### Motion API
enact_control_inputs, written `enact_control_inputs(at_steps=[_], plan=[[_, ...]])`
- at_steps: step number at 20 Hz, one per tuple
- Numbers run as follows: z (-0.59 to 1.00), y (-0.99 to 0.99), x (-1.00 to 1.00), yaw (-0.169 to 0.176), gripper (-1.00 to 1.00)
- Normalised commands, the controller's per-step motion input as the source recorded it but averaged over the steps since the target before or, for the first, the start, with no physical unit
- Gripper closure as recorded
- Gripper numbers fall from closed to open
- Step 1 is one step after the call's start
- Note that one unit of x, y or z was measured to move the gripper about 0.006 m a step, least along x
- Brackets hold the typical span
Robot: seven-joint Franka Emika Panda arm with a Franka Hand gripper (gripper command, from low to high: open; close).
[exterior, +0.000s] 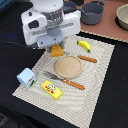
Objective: Interact with the objects in diverse but meaningful ways.
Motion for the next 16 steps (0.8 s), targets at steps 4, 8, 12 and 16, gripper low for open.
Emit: enact_control_inputs(at_steps=[4, 8, 12, 16], plan=[[0.3, 0.0, 0.98, 0.0, 1.0], [0.19, -0.04, 0.9, 0.0, 1.0], [0.05, -0.09, 0.78, 0.0, 1.0], [-0.05, -0.1, 0.58, 0.0, 1.0]])
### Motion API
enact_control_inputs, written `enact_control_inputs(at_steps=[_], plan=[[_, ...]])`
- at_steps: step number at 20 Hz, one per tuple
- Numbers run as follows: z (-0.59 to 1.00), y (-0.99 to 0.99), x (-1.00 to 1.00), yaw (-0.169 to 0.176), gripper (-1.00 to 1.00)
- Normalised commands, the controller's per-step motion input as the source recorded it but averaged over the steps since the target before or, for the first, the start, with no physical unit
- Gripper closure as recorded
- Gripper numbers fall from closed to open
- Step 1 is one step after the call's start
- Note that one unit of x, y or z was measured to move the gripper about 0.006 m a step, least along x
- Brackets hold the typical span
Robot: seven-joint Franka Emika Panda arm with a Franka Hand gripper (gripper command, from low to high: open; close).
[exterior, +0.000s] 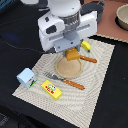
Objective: Interact with the objects in diverse but meaningful ways.
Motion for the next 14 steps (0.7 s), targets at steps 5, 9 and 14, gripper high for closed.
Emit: enact_control_inputs(at_steps=[5, 9, 14], plan=[[-0.19, -0.14, 0.36, 0.0, 1.0], [-0.19, -0.08, 0.29, 0.0, 1.0], [-0.13, -0.03, 0.26, 0.0, 1.0]])
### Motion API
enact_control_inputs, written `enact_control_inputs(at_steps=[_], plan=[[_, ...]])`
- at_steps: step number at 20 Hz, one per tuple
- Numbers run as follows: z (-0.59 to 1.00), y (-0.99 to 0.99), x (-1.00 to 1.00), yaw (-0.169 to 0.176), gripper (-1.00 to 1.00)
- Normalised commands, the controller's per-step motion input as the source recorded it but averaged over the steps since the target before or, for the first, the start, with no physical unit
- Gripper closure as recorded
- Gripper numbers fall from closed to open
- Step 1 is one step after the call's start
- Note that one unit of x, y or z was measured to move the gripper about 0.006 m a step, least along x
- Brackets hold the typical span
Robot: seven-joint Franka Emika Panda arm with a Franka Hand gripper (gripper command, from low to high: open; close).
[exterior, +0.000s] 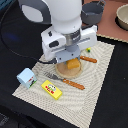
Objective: Interact with the objects in diverse but meaningful ways.
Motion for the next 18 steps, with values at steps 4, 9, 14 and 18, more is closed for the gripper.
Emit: enact_control_inputs(at_steps=[4, 9, 14, 18], plan=[[-0.03, 0.0, 0.39, -0.01, 1.0], [0.07, 0.0, 0.58, -0.073, 1.0], [0.13, 0.0, 0.59, -0.085, -1.0], [0.09, 0.0, 0.51, -0.084, -1.0]])
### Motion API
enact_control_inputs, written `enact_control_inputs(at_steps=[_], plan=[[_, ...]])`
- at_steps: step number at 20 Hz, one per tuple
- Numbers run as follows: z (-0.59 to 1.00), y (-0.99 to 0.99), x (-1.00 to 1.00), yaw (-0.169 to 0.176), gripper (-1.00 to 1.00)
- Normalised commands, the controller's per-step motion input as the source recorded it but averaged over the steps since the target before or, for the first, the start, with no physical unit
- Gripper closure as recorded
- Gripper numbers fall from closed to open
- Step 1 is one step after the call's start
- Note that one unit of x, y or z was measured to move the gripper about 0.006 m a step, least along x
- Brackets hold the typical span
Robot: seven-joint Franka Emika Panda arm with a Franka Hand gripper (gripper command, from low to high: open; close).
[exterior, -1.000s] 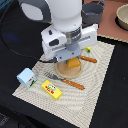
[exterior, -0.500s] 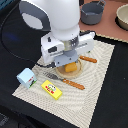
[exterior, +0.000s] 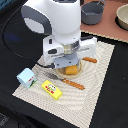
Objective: Interact with the objects in diverse but meaningful ways.
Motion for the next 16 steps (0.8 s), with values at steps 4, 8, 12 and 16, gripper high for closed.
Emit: enact_control_inputs(at_steps=[4, 8, 12, 16], plan=[[0.12, 0.0, 0.31, -0.051, -1.0], [0.25, 0.0, 0.13, -0.012, -1.0], [0.19, 0.04, 0.03, 0.0, -1.0], [0.07, 0.07, -0.02, 0.006, -1.0]])
